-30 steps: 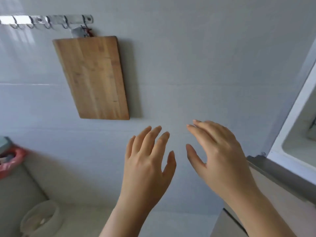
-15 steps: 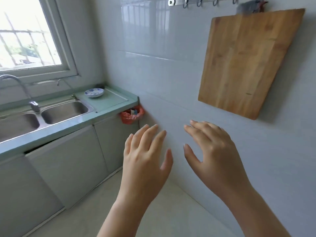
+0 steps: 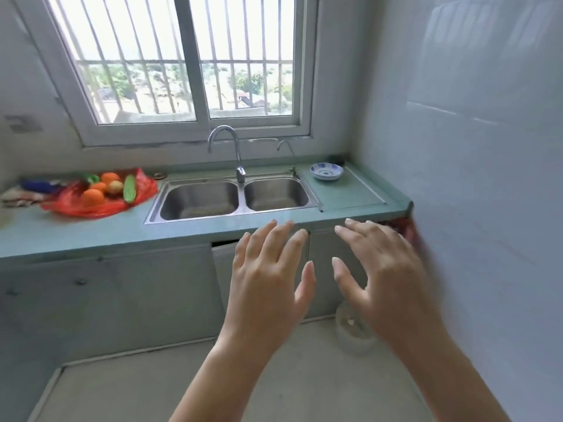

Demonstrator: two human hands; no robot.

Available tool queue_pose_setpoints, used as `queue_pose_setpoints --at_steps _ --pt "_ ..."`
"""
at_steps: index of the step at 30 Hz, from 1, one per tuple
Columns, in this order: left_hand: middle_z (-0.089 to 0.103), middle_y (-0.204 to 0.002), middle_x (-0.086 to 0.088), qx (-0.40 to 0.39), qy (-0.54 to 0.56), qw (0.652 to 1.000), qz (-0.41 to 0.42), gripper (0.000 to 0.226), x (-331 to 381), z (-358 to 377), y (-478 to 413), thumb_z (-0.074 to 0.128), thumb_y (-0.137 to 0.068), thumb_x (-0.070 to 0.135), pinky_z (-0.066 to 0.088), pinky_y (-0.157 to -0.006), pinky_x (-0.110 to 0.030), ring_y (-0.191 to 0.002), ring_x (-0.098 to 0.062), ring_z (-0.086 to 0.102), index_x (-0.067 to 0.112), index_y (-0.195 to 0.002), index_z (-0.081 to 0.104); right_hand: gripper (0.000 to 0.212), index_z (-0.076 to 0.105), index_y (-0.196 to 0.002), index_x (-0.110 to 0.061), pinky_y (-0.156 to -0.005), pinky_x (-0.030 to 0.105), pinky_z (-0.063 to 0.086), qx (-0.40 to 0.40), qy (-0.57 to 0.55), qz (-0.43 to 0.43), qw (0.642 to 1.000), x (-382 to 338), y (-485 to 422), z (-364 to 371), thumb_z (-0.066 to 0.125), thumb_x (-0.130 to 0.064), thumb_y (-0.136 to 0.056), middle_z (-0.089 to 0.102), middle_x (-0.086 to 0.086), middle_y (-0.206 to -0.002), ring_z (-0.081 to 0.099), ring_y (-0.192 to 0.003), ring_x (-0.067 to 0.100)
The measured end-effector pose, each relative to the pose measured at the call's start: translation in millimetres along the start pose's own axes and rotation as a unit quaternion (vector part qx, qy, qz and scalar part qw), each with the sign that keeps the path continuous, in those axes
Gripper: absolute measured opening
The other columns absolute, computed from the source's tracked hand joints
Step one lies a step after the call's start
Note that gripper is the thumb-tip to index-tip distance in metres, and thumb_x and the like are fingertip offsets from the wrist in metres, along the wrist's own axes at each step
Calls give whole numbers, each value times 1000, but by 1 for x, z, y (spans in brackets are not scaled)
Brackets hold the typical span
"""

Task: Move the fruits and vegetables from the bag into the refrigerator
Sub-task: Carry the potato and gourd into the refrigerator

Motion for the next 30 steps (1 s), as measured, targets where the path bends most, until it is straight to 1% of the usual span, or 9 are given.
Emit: queue_pose_setpoints --at_steps 5,10,15,20,24,27,30 --pt "62 -117 -7 10 -55 995 -84 38 -78 -12 9 47 -81 32 40 -96 -47 -115 -22 47 11 -109 63 44 63 -113 -12 -88 54 47 -42 -79 -46 995 -41 -36 69 45 -36 -80 64 8 -114 58 -107 29" --pt "62 -117 -7 19 -98 985 -143 38 -160 -26 26 47 -81 31 39 -95 -50 -114 -24 50 12 -110 62 43 64 -110 -12 -86 53 48 -59 -125 -75 988 -93 -68 134 46 -35 -79 65 7 -111 60 -102 30" --pt "62 -116 -7 25 -115 975 -186 39 -261 -40 37 47 -80 33 38 -95 -50 -114 -22 48 12 -109 63 44 65 -109 -10 -86 50 49 -78 -136 -98 983 -157 -101 205 45 -36 -80 66 8 -110 61 -100 31" --pt "62 -116 -8 33 -119 966 -226 42 -368 -75 38 45 -81 34 40 -96 -53 -114 -20 45 10 -110 63 44 66 -108 -9 -82 45 50 -83 -142 -127 978 -235 -147 270 45 -35 -80 67 8 -108 62 -99 30" --pt "63 -115 -8 48 -135 960 -240 43 -446 -103 32 44 -81 34 38 -96 -50 -113 -19 44 10 -110 63 44 65 -110 -10 -85 46 50 -83 -161 -130 975 -291 -176 313 44 -35 -80 66 8 -109 61 -101 31" --pt "63 -116 -9 52 -146 955 -254 43 -491 -111 31 43 -81 34 37 -97 -48 -112 -19 44 10 -111 63 43 65 -109 -11 -83 45 51 -103 -174 -141 969 -322 -185 346 45 -36 -80 66 6 -109 60 -103 30" --pt "63 -115 -8 47 -140 953 -265 42 -520 -105 34 44 -81 34 39 -96 -49 -112 -18 44 11 -110 63 44 66 -110 -12 -82 44 51 -118 -175 -144 967 -340 -198 374 44 -37 -80 67 6 -109 61 -102 30"
Point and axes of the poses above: each hand's wrist, its own y-axis away from the middle knuckle, its own z-axis out of the palm, x = y × z, the point moved 3 cm from there along -y, towards the middle knuckle
